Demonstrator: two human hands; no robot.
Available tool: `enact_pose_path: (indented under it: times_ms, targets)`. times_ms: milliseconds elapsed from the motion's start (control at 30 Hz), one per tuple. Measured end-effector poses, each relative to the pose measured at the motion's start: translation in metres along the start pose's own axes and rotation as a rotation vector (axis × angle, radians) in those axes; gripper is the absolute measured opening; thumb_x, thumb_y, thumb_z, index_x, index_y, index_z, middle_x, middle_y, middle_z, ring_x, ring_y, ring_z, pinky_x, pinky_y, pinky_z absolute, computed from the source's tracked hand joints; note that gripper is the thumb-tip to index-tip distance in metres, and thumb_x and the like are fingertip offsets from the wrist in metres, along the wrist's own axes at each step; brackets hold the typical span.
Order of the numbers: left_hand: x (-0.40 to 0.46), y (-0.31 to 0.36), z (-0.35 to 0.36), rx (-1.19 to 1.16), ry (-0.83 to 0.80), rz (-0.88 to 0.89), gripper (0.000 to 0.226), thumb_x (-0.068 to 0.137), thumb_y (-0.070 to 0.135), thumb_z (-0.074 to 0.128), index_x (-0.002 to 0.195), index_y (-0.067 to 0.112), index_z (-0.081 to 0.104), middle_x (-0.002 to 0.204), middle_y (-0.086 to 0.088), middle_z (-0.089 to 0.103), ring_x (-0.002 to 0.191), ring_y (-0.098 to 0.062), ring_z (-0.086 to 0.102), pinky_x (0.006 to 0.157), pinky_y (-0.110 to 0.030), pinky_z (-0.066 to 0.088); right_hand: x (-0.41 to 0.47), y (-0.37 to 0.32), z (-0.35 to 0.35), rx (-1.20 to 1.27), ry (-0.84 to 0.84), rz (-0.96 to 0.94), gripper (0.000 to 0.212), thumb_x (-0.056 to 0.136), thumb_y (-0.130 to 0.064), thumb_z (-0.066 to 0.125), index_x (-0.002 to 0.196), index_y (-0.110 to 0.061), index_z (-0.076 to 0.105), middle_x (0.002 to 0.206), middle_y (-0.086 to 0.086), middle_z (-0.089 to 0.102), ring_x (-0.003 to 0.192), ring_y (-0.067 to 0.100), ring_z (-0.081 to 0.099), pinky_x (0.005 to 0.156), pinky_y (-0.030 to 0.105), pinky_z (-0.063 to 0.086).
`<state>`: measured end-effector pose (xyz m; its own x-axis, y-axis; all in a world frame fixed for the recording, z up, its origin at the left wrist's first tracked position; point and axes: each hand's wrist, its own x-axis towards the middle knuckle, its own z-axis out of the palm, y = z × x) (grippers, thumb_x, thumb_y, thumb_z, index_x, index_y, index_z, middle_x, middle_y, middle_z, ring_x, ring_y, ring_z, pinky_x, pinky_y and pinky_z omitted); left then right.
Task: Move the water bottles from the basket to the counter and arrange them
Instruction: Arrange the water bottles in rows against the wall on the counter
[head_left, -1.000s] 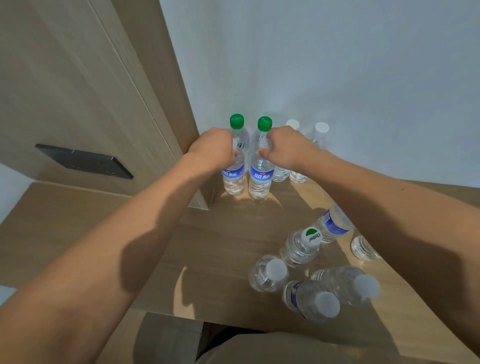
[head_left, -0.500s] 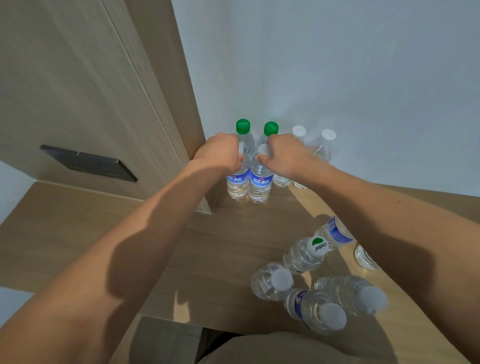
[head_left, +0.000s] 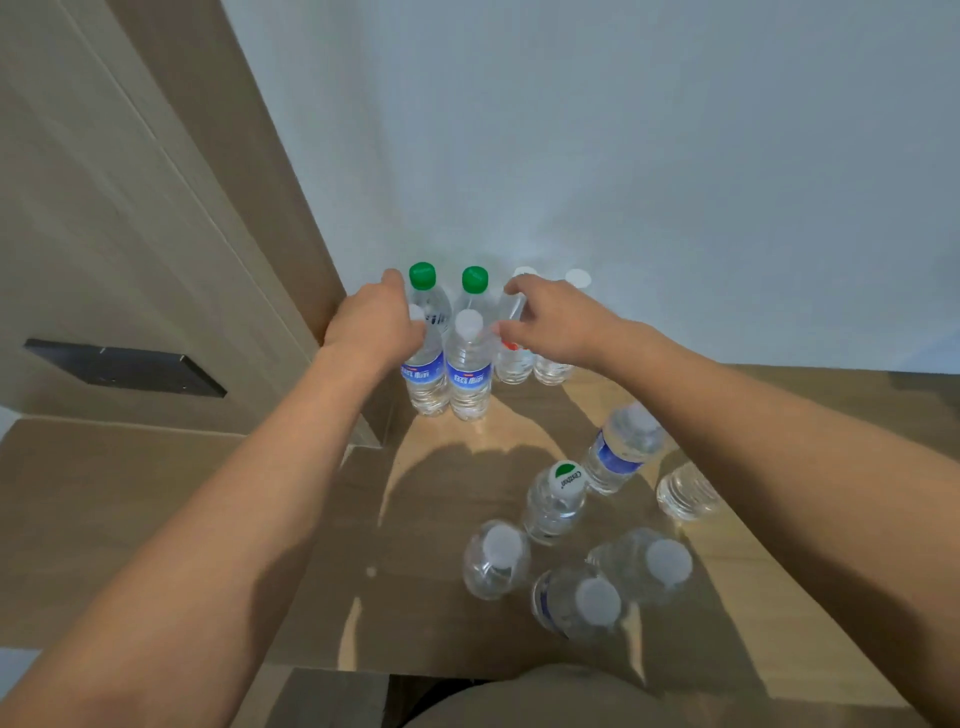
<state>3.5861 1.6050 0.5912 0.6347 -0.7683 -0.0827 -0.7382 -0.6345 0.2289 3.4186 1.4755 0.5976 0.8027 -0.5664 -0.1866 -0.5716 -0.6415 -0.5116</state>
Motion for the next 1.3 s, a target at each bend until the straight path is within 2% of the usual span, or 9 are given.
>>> enact_pose_path:
  times_ms: [100,233,433,700,867,1000,1067,1167,1300]
  targets:
    - [-0.006,0.018,-0.013,-0.011,0.129,0.012,0.040,0.091,0.023,0.054,0.125,0.004,0.046,0.118,-0.024,0.060,0.106,-0.044,0.057,0.081,-0.044,0.046,-0.030,0.026,-0.024,0.009,0.065,0.042,0.046,0.094,-0.034,0.059,0.134,-0.012,0.049,0.099,0.005,0.069,0.095,0.021,0.059,0.077,0.029,0.041]
    - [-0.022,0.058,-0.021,-0.049,0.151,0.127,0.037,0.092,0.025,0.052,0.125,0.008,0.052,0.112,-0.018,0.064,0.103,-0.039,0.058,0.080,-0.042,0.047,-0.073,0.066,-0.048,-0.003,0.087,0.114,0.039,0.094,-0.033,0.059,0.129,-0.014,0.054,0.111,0.006,0.066,0.092,0.020,0.056,0.079,0.028,0.040]
    - [-0.061,0.133,-0.010,-0.085,-0.115,0.373,0.030,0.092,0.031,0.057,0.120,0.020,0.059,0.103,0.000,0.066,0.097,-0.023,0.061,0.076,-0.029,0.042,-0.134,0.118,-0.065,-0.044,0.067,0.211,0.037,0.093,-0.035,0.059,0.124,-0.015,0.058,0.122,0.007,0.062,0.109,0.024,0.057,0.085,0.030,0.042]
    - [-0.086,0.190,0.028,0.125,-0.421,0.436,0.048,0.088,0.042,0.065,0.131,0.028,0.050,0.118,0.002,0.061,0.101,-0.020,0.056,0.091,-0.037,0.047,-0.184,0.156,-0.058,-0.058,0.031,0.238,0.025,0.091,-0.030,0.059,0.112,-0.015,0.059,0.111,0.006,0.061,0.095,0.023,0.057,0.081,0.033,0.047]
    - [-0.091,0.199,0.053,0.261,-0.401,0.379,0.061,0.088,0.052,0.062,0.138,0.022,0.046,0.130,-0.006,0.059,0.113,-0.028,0.057,0.091,-0.041,0.048,-0.194,0.158,-0.055,-0.114,0.023,0.143,0.030,0.093,-0.029,0.055,0.118,-0.014,0.057,0.115,0.008,0.061,0.100,0.026,0.057,0.077,0.031,0.044]
    - [-0.096,0.204,0.064,0.193,-0.288,0.354,0.038,0.094,0.039,0.057,0.118,0.010,0.052,0.109,-0.010,0.064,0.087,-0.025,0.055,0.070,-0.035,0.041,-0.202,0.146,-0.053,-0.237,0.009,0.016,0.032,0.094,-0.030,0.052,0.121,-0.014,0.057,0.116,0.007,0.063,0.105,0.027,0.058,0.077,0.031,0.041]
    - [-0.098,0.201,0.062,0.117,-0.243,0.296,0.036,0.095,0.033,0.057,0.118,0.005,0.053,0.103,-0.012,0.062,0.086,-0.025,0.054,0.069,-0.034,0.038,-0.209,0.130,-0.051,-0.276,-0.010,-0.100,0.030,0.095,-0.031,0.051,0.119,-0.015,0.058,0.111,0.004,0.064,0.100,0.024,0.058,0.075,0.029,0.040]
    - [-0.097,0.189,0.053,0.083,-0.157,0.244,0.035,0.095,0.029,0.056,0.118,0.003,0.052,0.109,-0.016,0.062,0.099,-0.033,0.057,0.071,-0.035,0.037,-0.216,0.098,-0.046,-0.283,-0.060,-0.295,0.025,0.094,-0.031,0.052,0.114,-0.019,0.060,0.105,-0.001,0.063,0.095,0.021,0.058,0.074,0.031,0.042]
    - [-0.097,0.170,0.030,0.048,-0.046,0.203,0.022,0.095,0.029,0.055,0.096,0.009,0.047,0.092,-0.011,0.054,0.086,-0.032,0.053,0.066,-0.034,0.034,-0.213,0.053,-0.031,-0.364,-0.177,-0.517,0.029,0.093,-0.037,0.056,0.117,-0.021,0.059,0.107,-0.002,0.063,0.097,0.020,0.059,0.074,0.031,0.043]
